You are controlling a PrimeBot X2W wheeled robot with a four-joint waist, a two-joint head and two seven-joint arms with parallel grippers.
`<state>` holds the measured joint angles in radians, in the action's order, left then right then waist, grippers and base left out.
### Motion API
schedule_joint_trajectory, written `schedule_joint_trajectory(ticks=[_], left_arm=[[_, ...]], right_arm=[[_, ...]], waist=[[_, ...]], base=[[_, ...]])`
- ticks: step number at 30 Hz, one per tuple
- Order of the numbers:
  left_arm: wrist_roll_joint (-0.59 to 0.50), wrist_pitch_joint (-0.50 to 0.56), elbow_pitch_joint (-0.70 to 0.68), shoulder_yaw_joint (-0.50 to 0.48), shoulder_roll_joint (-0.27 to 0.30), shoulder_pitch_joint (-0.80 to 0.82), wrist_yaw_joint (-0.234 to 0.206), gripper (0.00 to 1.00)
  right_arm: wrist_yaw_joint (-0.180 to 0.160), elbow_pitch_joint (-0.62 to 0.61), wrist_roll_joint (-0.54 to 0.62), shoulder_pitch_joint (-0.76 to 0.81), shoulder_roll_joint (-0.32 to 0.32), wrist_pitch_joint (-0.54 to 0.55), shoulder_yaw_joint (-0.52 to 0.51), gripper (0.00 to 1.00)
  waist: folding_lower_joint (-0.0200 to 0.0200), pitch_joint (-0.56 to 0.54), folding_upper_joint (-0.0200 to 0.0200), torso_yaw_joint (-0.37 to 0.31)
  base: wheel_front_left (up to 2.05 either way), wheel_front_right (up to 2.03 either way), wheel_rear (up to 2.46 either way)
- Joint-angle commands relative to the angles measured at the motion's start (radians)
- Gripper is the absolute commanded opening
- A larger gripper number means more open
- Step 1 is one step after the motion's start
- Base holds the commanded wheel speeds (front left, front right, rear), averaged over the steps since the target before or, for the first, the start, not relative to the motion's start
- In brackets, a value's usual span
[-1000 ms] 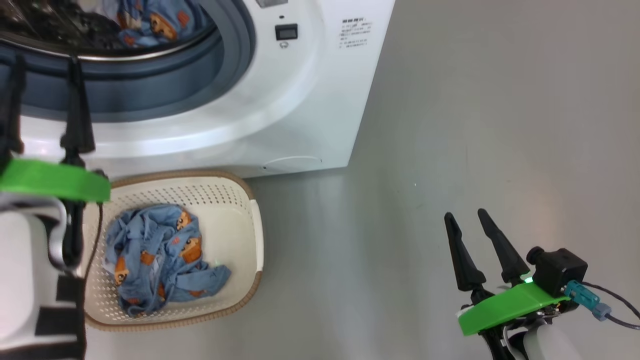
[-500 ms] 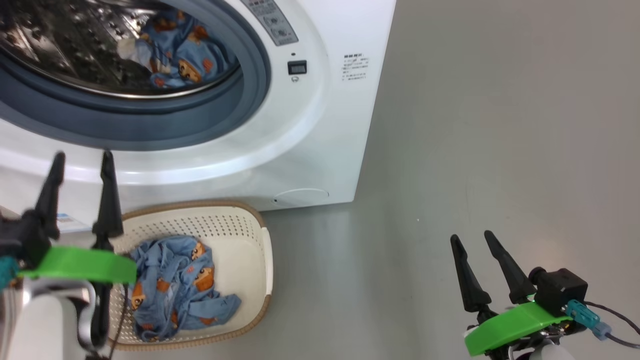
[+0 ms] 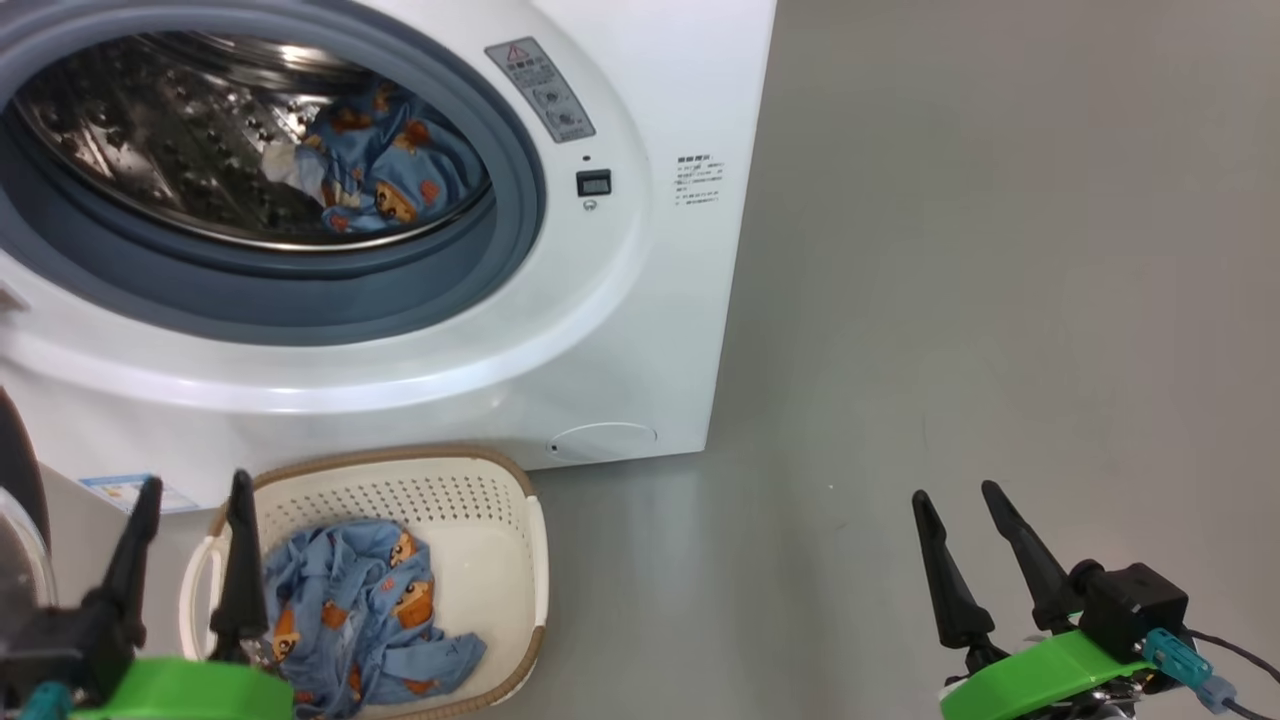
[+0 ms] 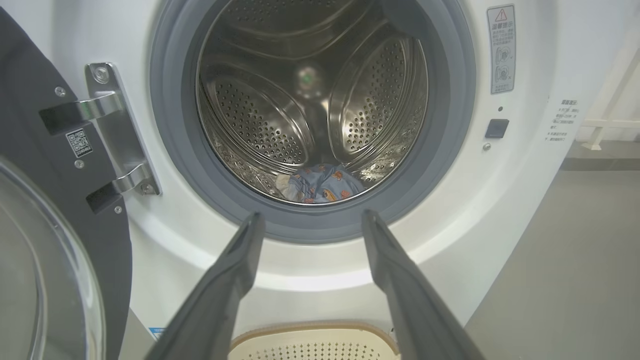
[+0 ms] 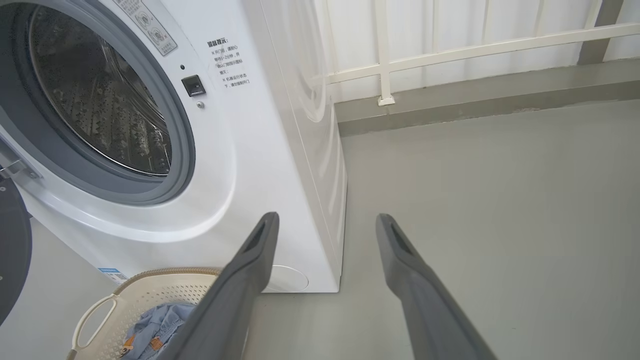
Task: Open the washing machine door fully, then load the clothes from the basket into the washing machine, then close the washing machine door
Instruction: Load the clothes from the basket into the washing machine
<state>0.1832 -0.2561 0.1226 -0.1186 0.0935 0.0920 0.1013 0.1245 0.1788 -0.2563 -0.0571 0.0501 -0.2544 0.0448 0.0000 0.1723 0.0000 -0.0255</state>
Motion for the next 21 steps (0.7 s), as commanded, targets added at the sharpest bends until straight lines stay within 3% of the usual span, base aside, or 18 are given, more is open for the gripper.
schedule_joint_trajectory(ticks=[1,21], left_arm=[[-0.011,-0.006,-0.044,-0.036,0.013,-0.011,-0.007,1.0],[-0.012,-0.006,-0.139,-0.043,-0.037,-0.18,-0.05,1.0]], right_arm=[[0.006,-0.032,0.005,0.009,0.0,-0.007,0.017,1.0],[0.006,-0.129,0.059,0.05,0.0,-0.007,-0.007,1.0]], waist=[[0.0,-0.012,0.0,-0.004],[0.0,-0.039,0.0,-0.01]], base=[[0.0,0.0,0.0],[0.0,0.0,0.0]])
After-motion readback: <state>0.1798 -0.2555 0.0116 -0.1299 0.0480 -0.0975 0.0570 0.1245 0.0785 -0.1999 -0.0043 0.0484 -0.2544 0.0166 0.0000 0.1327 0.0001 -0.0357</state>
